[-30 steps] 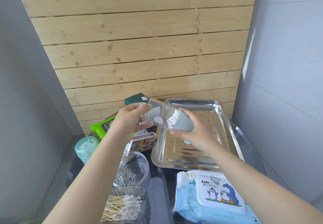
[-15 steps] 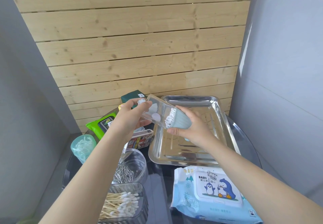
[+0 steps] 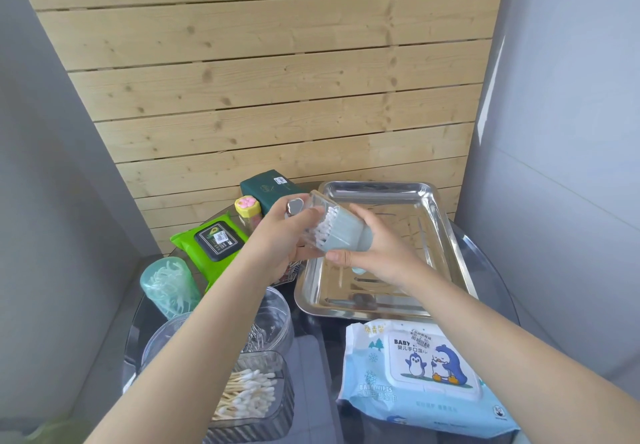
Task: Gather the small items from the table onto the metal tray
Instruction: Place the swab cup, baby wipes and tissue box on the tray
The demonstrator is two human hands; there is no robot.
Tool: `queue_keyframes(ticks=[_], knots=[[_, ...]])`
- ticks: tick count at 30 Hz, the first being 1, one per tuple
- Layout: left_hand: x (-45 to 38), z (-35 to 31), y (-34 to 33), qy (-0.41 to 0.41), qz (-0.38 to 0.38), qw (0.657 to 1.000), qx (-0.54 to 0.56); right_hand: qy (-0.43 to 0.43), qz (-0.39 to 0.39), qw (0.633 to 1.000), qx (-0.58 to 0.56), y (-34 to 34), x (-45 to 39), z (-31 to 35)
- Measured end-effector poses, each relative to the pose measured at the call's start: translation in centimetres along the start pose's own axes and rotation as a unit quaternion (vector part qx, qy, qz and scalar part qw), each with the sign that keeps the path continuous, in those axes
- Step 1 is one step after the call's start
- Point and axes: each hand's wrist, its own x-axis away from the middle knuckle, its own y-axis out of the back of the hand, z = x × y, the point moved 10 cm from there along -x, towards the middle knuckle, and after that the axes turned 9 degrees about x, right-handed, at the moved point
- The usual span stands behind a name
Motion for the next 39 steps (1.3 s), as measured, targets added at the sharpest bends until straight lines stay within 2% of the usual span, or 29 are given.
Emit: queue_keyframes(ticks=[5, 9, 13, 16, 19, 23, 25, 27, 28, 30, 34, 39], knots=[[-0.2, 2.1, -2.1, 0.034, 0.008, 0.999, -0.028, 0.010, 0.002, 0.998, -0.056, 0.1, -0.2, -0.4], [-1.1, 3.3, -4.2, 0.125, 0.043, 0.989, 0.073, 0.000, -0.009, 0.997, -0.073, 1.8, -0.9, -1.6], [-2.2, 4.3, -7.7, 0.161, 0.113, 0.980, 0.027, -0.024, -0.031, 0.986, -0.161, 4.4, -1.9, -3.4], [-4.0, 5.0, -10.5, 0.163, 0.124, 0.978, 0.050, -0.039, -0.025, 0.990, -0.130, 6.5, -2.7, -5.3], [-6.2, 6.2, -12.1, 0.146, 0.076, 0.986, 0.019, -0.075, -0.026, 0.996, -0.044, 7.6, -3.9, -8.2], [-9.3, 8.2, -13.0, 0.145, 0.022, 0.989, -0.030, -0.076, -0.040, 0.995, 0.054, 8.5, -6.3, -10.7], [-10.8, 8.4, -13.2, 0.139, 0.021, 0.990, -0.025, -0.090, -0.070, 0.981, 0.158, 9.9, -7.2, -11.5], [-12.2, 8.5, -14.1, 0.130, 0.043, 0.990, -0.043, -0.113, -0.121, 0.947, 0.275, 12.0, -7.7, -12.0], [-12.7, 8.5, -14.7, 0.125, 0.053, 0.989, -0.053, -0.123, -0.142, 0.936, 0.297, 12.9, -7.8, -12.2], [-13.8, 8.7, -15.7, 0.114, 0.059, 0.989, -0.073, -0.130, -0.170, 0.932, 0.291, 13.9, -8.0, -13.0], [-15.9, 9.4, -17.4, 0.086, 0.059, 0.992, -0.069, -0.105, -0.224, 0.959, 0.140, 14.2, -8.2, -14.3], [-16.2, 9.7, -17.9, 0.099, 0.022, 0.995, -0.009, -0.086, -0.247, 0.952, 0.157, 14.2, -8.2, -14.0]])
